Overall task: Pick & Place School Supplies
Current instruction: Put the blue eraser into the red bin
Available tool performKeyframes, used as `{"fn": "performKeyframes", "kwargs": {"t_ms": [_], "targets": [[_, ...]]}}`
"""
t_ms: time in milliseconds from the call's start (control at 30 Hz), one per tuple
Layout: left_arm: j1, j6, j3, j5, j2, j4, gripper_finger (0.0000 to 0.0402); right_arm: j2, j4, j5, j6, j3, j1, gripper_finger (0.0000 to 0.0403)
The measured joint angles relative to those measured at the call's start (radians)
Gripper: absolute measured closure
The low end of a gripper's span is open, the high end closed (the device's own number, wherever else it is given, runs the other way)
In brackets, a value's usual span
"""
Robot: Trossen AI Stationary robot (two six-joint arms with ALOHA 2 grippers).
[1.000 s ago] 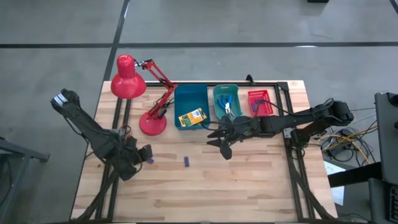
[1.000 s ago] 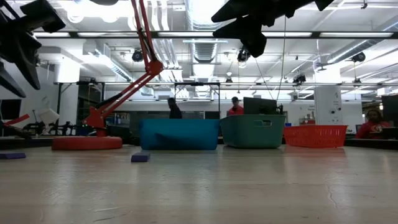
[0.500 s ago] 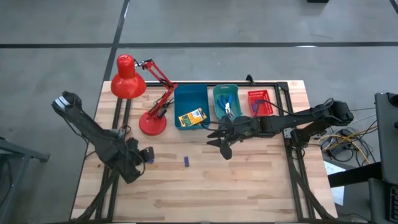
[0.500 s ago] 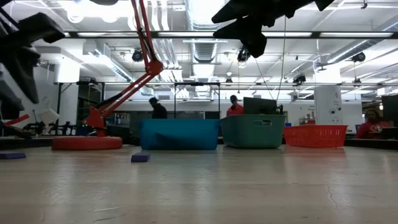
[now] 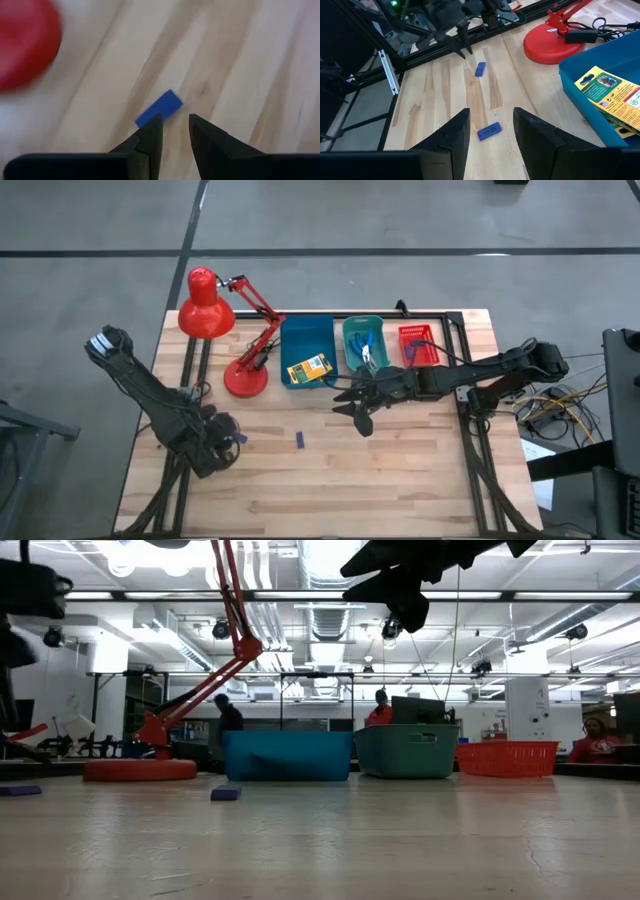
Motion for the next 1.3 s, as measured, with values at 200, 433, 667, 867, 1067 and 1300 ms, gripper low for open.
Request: {"fn": "performKeyframes", "kwargs": {"t_ms": [200,433,667,867,1067,1300], "targets": [[0.0,0.227,0.0,-0.002,0.001,0.073,0.0303,0.0,0.0,0.0,0.0,0.0,0.0,0.0257],[0.009,0.403,0.0,0.078,0.0,0.128,0.0303,0.0,0.0,0.0,0.0,0.0,0.0,0.0257],[0.052,0.494,0.0,0.302,0.001,0.053,0.0303,0.0,0.0,0.0,0.0,0.0,0.0,0.0257],[0.076,0.612,0.0,0.118,0.001,0.089,0.0303,0.0,0.0,0.0,0.0,0.0,0.0,0.0257],[0.075,0.609,0.0,0.053,0.001,0.08,0.0303,0.0,0.0,0.0,0.0,0.0,0.0,0.0257],[0.074,0.665,-0.003,0.055,0.001,0.075,0.0303,0.0,0.001,0.0,0.0,0.0,0.0,0.0257]]}}
